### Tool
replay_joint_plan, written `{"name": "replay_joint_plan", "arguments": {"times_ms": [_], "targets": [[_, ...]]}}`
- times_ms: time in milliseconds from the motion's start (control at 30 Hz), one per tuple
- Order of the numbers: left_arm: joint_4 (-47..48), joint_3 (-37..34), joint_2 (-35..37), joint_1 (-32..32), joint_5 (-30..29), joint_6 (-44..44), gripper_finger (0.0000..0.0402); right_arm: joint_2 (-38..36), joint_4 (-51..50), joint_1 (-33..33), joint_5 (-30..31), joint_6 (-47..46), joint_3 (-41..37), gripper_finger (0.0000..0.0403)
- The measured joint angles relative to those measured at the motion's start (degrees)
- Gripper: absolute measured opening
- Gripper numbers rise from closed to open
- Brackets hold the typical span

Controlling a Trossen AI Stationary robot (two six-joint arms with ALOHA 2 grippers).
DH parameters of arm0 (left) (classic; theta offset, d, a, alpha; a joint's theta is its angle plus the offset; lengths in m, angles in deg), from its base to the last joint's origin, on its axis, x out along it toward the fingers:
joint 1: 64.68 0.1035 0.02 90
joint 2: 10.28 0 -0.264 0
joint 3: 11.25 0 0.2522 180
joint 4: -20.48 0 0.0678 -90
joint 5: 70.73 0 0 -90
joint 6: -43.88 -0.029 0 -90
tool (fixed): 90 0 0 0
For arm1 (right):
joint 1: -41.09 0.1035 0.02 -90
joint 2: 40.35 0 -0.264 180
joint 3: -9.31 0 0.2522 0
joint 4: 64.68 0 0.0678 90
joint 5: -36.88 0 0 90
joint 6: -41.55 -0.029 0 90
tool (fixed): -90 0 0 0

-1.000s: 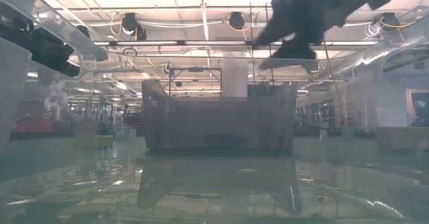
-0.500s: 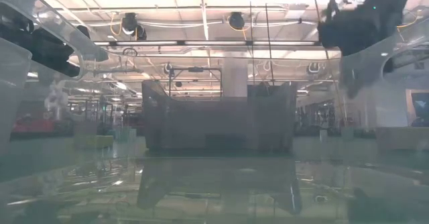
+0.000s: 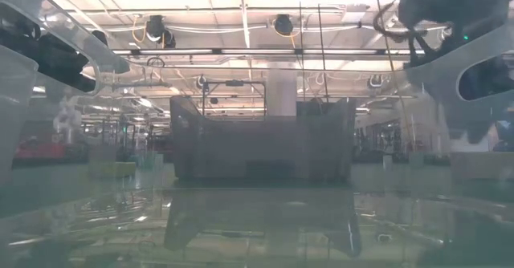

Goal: Sort & place blocks by color
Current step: Put the top right green block into the transparent bin

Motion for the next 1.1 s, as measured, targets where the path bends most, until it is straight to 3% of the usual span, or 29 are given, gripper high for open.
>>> {"name": "replay_joint_plan", "arguments": {"times_ms": [133, 400, 600, 767, 1033, 1100], "targets": [[0.0, 0.0, 0.0, 0.0, 0.0, 0.0, 0.0351, 0.0, 0.9, 0.0, 0.0, -2.9, -2.9, 0.0238], [0.0, 0.0, 0.0, 0.0, 0.0, 0.0, 0.0351, 0.0, 13.6, 0.0, 0.0, -3.0, -9.4, 0.0238], [0.0, 0.0, 0.0, 0.0, 0.0, 0.0, 0.0351, -0.1, 15.3, 0.0, 0.3, -5.7, -13.0, 0.0225], [0.0, 0.0, 0.0, 0.0, 0.0, 0.0, 0.0351, -0.1, 15.5, 0.0, 0.2, -5.7, -13.6, 0.0179], [0.0, 0.0, 0.0, 0.0, 0.0, 0.0, 0.0351, -0.1, 14.7, 0.0, 0.3, -6.5, -13.6, 0.0050], [0.0, 0.0, 0.0, 0.0, 0.0, 0.0, 0.0351, -0.1, 14.7, 0.0, 0.2, -7.0, -13.7, 0.0038]]}}
